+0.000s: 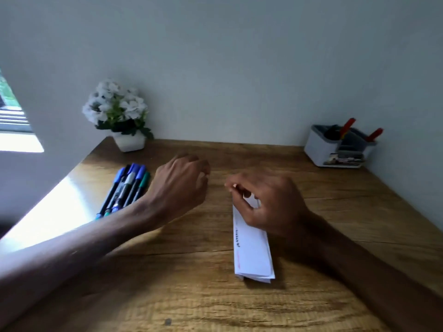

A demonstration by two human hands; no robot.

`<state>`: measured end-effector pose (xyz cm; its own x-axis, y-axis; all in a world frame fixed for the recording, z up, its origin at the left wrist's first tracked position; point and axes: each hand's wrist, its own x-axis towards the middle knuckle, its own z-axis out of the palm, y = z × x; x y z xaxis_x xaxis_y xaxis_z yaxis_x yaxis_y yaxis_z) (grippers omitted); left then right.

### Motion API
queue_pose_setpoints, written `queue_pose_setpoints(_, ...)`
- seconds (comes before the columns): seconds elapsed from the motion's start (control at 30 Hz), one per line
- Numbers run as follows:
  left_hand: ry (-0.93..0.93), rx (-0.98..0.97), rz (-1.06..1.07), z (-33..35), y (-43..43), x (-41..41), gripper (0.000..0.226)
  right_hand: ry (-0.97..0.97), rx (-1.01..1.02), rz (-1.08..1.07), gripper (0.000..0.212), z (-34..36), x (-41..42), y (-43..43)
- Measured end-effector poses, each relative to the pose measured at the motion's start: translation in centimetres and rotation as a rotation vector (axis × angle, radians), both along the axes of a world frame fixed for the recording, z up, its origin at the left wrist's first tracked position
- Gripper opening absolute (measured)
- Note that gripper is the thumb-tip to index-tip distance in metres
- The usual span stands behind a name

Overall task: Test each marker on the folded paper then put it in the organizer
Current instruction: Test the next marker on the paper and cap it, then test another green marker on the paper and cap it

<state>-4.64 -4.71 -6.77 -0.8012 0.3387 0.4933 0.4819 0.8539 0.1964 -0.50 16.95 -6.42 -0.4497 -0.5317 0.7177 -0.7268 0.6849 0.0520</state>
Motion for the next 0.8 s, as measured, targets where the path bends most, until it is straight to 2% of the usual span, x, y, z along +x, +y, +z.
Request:
queue_pose_setpoints(0.1,0.061,-0.137,0.135,-0.7,-2.4,1.2,0.023,-0.029,0.049,0.048,0.009,-0.8,-0.1,-0.4)
queue_pose_setpoints(0.27,-0.069,-0.397,0.431,-0.2,-3.6,1.7,0.044,-0.04,0.044,0.028,0.013,-0.7,-0.2,-0.5)
queue_pose_setpoints(0.4,-0.09,-0.443,0.383,0.3,-3.2,2.1,0.026,-0.081,0.05,-0.004,0.016,-0.7,-0.3,-0.2)
queue_pose_setpoints(0.5,-0.084,-0.347,0.217,-0.1,-2.9,1.9,0.015,-0.093,0.051,-0.009,0.015,-0.7,-0.4,-0.1)
queue_pose_setpoints(0.67,-0.132,0.078,0.025,-0.8,-2.8,1.2,0.033,-0.127,0.057,-0.01,0.017,-0.6,-0.3,-0.2)
queue_pose_setpoints(0.8,-0.289,0.22,-0.028,-0.1,-2.9,1.0,0.043,-0.168,0.042,-0.003,0.016,-0.4,-0.4,0.0)
